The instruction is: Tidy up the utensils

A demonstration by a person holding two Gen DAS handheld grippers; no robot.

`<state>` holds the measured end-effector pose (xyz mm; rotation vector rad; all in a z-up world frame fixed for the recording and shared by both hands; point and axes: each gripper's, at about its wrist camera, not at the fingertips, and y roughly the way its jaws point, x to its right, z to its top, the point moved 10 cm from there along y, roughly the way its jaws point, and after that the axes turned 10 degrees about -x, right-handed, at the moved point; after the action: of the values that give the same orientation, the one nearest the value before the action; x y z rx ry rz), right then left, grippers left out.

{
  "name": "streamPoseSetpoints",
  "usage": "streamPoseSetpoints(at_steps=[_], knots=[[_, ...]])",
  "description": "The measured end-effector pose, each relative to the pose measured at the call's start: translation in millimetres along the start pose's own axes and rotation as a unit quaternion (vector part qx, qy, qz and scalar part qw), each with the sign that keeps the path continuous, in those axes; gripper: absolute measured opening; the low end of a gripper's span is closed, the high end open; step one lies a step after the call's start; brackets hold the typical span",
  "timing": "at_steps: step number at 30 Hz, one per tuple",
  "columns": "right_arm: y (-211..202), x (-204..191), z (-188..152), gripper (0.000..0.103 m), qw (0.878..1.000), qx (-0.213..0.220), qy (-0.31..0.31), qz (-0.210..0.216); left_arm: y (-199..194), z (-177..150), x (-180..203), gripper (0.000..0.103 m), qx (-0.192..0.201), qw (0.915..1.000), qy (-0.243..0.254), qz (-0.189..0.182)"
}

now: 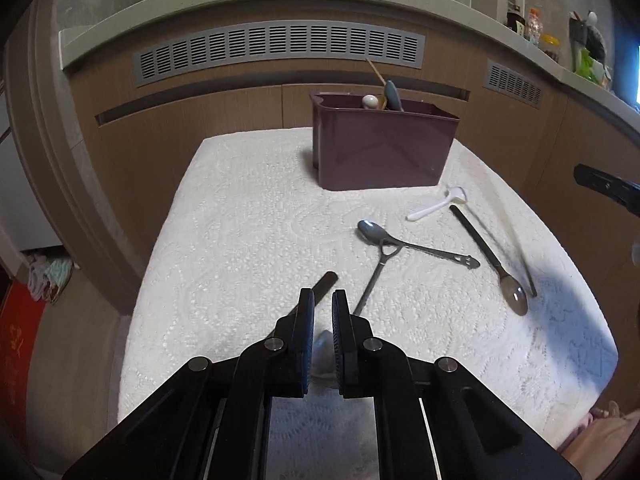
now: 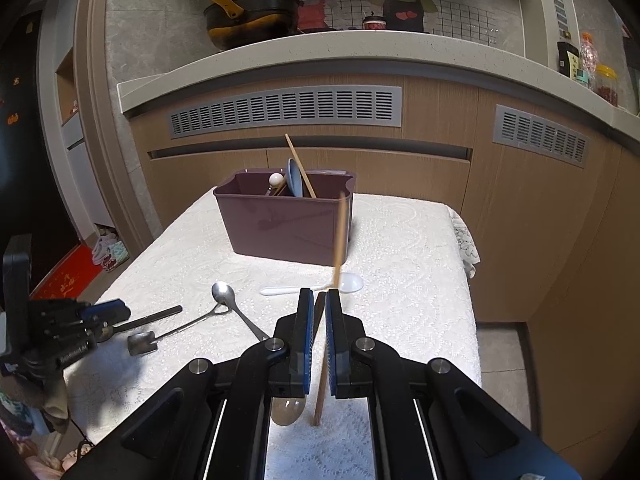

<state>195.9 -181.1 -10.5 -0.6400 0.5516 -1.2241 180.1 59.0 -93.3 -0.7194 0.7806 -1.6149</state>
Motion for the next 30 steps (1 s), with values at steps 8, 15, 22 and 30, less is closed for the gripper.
streamPoseSetpoints(at_steps=[8,15,22,30], knots=[[-0.6,2.0,-2.7,0.005,1.000,0.000,0.001,0.001,8.6,-33.1,-5.1,0.066,-0.039,0.9989,0.006,-0.025],[19.1,11.0,-12.5,0.007,0.999,-0.028,0.002,-0.016,41.4,-45.4,1.2,0.065,-0.083,0.9965,0.000,-0.006],[35.6,29.6,-36.1,0.073,0.997,-0.059,0.015,-0.052,37.5,-33.3,13.1,0.015,-0.058,0.9981,0.018,0.003],[56.6,34.7,-69.4,0.089,0.991,-0.097,-0.012,-0.087,21.4,-15.2,-2.9,0.012,-0.033,0.9993,0.005,0.014]])
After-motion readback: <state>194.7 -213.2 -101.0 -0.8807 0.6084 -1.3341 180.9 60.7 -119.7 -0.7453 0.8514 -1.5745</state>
